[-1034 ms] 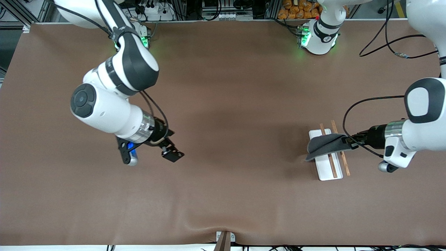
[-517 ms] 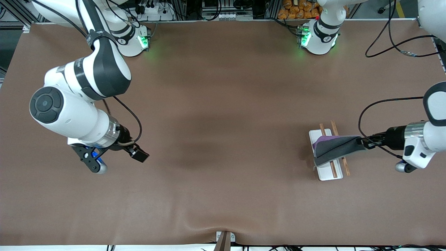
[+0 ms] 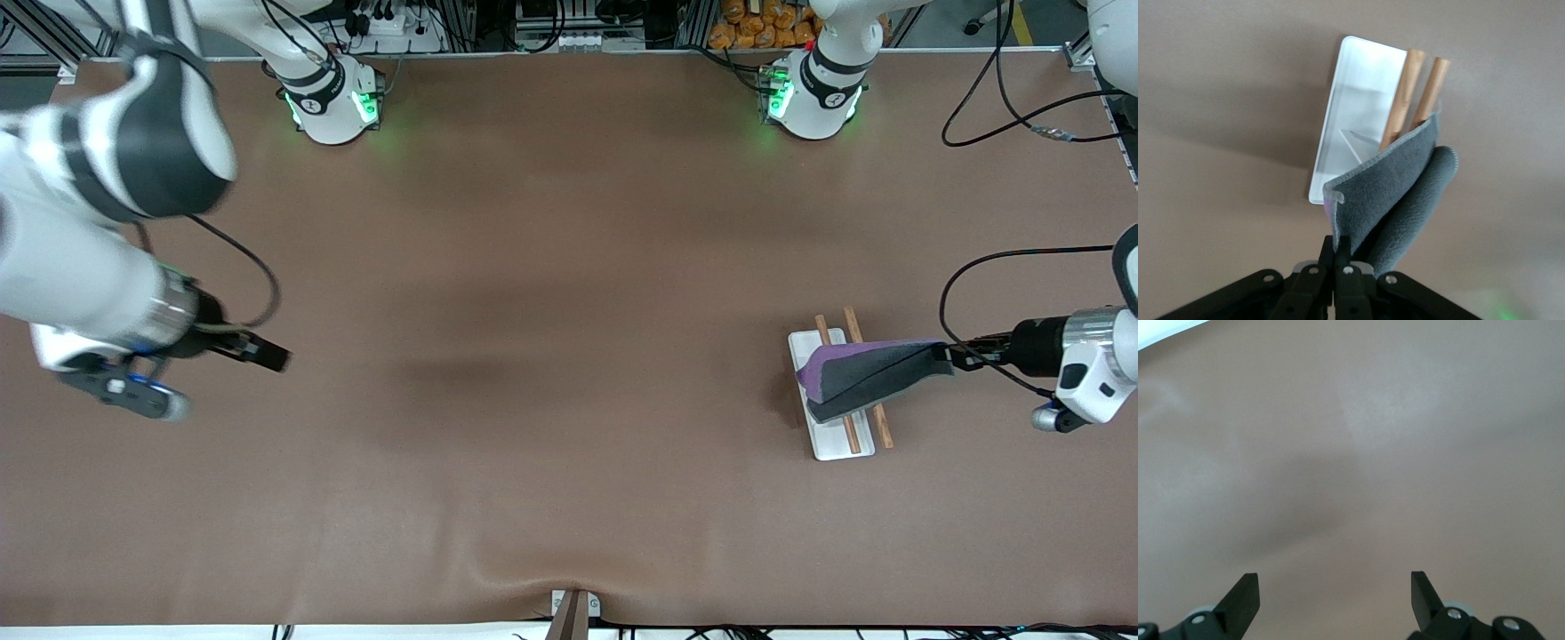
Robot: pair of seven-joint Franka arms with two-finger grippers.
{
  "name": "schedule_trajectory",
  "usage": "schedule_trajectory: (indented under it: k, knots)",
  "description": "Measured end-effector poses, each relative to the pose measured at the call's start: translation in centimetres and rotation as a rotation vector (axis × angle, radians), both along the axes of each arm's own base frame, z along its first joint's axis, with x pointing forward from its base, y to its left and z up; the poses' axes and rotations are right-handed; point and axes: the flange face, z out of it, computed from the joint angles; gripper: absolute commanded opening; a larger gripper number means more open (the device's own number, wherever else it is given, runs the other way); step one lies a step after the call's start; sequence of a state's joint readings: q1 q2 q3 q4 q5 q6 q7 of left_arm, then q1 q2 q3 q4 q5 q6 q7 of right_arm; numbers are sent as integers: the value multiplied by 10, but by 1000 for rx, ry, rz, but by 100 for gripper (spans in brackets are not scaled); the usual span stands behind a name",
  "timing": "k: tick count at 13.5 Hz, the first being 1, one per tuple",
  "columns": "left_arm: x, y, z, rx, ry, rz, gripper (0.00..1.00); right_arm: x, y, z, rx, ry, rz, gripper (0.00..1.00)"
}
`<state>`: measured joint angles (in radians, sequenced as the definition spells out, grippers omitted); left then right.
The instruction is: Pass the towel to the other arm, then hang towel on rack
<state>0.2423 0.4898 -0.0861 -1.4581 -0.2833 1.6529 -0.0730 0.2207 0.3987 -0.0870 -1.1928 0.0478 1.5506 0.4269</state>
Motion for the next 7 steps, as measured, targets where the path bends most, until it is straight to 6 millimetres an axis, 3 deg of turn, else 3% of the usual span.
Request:
schedule_trajectory:
  k: [3,7]
  knots:
    - [-5,17,-7,-12,5,-8,0,-13,-52,26,2,18,78,100]
    - [-6,21,-21,-19,26,-5,0,-34,-125,58,11,25,159,100]
